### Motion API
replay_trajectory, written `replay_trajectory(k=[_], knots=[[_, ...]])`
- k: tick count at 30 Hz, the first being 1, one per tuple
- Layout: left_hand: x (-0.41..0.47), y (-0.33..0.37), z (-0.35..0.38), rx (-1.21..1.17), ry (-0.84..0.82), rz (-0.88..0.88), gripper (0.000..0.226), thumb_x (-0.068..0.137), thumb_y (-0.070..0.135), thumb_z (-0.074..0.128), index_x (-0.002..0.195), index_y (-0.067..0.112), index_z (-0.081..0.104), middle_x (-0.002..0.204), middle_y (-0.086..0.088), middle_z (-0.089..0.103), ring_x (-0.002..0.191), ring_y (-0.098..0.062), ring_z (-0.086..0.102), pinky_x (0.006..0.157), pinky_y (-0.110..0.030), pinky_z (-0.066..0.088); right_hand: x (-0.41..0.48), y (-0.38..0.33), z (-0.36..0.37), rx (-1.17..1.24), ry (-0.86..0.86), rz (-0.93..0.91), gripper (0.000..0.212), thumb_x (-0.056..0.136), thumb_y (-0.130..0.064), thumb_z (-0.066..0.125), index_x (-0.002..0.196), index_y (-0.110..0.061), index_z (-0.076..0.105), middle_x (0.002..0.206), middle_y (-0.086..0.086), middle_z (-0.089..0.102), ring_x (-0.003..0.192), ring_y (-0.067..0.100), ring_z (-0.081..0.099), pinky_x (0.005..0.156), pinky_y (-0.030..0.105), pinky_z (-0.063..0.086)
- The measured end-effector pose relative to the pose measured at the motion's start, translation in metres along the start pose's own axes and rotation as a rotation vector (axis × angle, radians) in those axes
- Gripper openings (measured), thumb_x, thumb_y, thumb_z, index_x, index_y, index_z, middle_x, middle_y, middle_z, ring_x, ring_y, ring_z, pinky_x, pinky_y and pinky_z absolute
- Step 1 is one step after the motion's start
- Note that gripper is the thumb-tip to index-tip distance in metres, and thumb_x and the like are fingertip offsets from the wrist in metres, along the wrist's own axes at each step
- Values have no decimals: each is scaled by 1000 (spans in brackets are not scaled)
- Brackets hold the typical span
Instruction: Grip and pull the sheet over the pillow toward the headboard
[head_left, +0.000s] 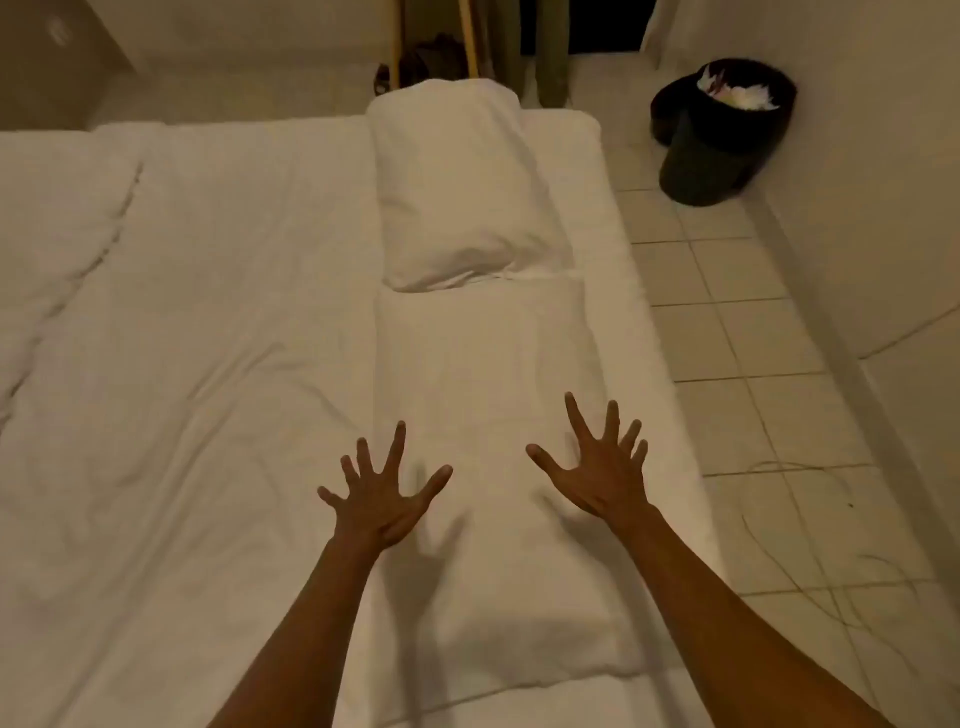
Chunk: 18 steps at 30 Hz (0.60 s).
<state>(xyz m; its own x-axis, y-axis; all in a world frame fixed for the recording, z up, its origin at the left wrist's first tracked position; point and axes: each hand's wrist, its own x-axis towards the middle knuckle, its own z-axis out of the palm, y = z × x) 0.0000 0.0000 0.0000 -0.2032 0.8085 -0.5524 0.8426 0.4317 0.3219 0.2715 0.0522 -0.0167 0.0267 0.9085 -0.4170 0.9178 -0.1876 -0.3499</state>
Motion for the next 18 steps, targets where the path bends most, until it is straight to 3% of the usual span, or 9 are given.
replay_trajectory(k=[3,6,11,18], knots=[[64,-1,31,-48,53,19,99,59,100,25,138,62,-19,162,-13,-9,148,-36,-5,109,-72,1,61,1,42,-36,43,-35,96,71,-97,28,147,-58,-16,162,15,-24,144,51,-23,115,66,-11],[124,-2,87,-81,121,52,108,55,101,34,140,60,-18,161,-13,-14,147,-40,-6,109,-73,6,105,14,102,-69,142,-64,98,70,-97,33,149,-57,-10,163,13,-22,145,53,-17,115,71,1],[174,-9,160,3,455,28,105,63,96,33,150,47,1,162,-14,-5,147,-40,-5,110,-70,13,144,35,162,-160,366,-70,99,74,-93,37,155,-47,5,165,16,-9,149,46,-4,116,65,16],[188,-15,167,-36,488,44,99,65,90,40,150,47,13,162,-14,1,148,-36,-5,112,-67,11,153,35,164,-134,402,-97,99,74,-89,44,156,-42,15,165,18,-1,150,43,2,116,62,19]])
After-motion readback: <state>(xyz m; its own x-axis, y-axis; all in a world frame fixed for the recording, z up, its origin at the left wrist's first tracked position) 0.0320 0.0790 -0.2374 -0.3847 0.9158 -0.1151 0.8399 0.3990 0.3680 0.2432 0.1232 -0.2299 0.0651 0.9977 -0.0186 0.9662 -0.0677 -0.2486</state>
